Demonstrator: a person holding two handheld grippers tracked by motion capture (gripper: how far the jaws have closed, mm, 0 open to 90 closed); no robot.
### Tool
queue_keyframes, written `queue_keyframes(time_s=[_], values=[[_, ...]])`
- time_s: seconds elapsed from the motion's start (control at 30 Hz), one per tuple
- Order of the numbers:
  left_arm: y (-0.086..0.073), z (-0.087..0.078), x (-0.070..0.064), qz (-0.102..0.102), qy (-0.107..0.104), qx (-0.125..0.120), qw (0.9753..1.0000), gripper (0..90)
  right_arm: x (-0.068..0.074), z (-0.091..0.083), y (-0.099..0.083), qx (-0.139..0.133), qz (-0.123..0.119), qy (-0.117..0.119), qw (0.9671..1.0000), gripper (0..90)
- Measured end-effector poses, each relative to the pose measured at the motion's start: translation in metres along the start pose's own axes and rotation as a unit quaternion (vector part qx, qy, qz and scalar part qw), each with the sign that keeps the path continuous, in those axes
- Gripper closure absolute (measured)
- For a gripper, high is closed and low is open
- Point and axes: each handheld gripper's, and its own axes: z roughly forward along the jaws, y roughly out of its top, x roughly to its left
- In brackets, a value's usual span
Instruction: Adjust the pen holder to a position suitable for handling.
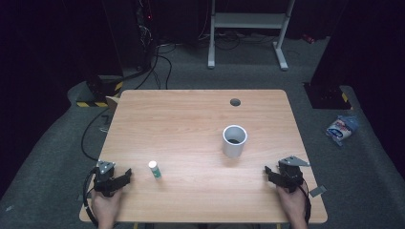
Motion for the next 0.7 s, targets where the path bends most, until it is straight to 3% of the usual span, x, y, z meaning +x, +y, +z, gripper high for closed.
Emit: queue_keyframes(time_s=[0.7], values=[[0.0001, 0.0004, 0.0005, -0.004, 0.001, -0.001, 1.0000, 27.4, 0.0000, 0.0006, 0.0002, -0.001, -0.006, -0.002, 1.0000, 37.1]])
